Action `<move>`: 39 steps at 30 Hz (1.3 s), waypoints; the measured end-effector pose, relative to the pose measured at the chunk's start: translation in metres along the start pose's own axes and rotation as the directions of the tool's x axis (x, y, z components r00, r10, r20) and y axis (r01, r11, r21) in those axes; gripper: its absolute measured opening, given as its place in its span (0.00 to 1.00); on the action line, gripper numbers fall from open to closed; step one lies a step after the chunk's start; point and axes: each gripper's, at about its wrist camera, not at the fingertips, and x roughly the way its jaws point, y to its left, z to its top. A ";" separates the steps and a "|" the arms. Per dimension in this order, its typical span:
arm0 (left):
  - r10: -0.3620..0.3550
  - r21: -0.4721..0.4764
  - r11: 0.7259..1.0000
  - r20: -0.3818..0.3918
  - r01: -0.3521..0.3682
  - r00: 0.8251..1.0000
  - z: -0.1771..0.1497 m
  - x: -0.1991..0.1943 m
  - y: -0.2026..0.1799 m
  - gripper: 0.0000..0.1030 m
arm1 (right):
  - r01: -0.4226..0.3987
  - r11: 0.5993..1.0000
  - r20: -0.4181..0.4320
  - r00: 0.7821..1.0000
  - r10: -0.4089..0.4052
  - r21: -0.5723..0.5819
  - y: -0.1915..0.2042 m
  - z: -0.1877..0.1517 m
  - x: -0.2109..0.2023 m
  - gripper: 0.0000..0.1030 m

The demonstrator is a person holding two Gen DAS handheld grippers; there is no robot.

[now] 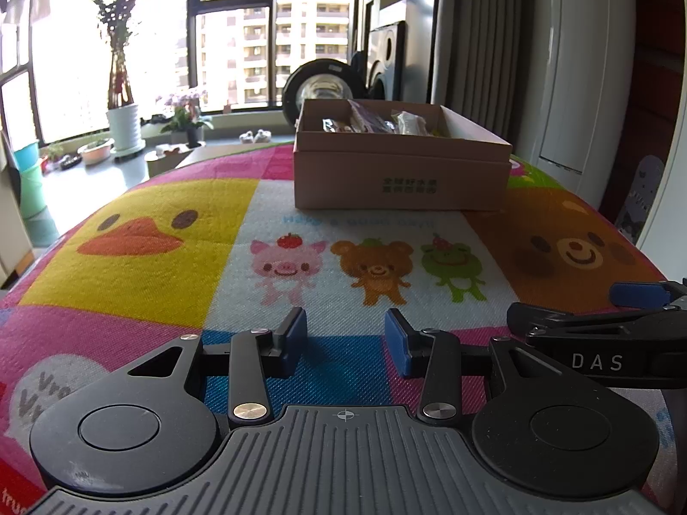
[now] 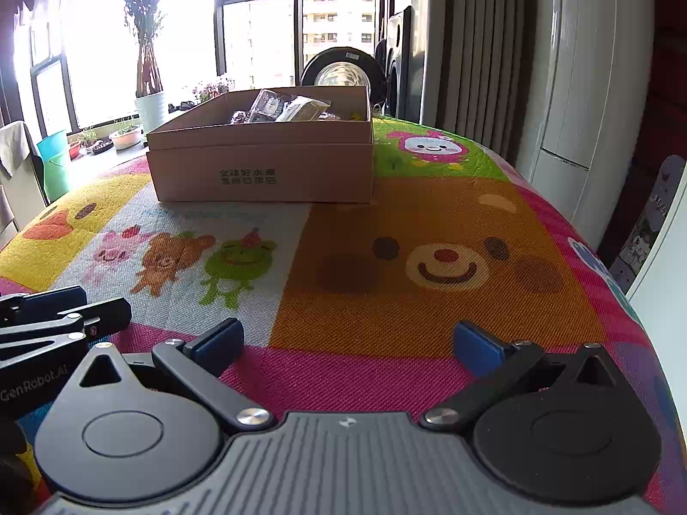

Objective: Organize objects

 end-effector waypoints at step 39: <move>0.012 0.021 1.000 -0.001 -0.012 1.000 0.000 -0.001 -0.002 0.44 | 0.000 1.000 0.000 1.000 0.000 0.000 0.001 0.000 0.000 1.00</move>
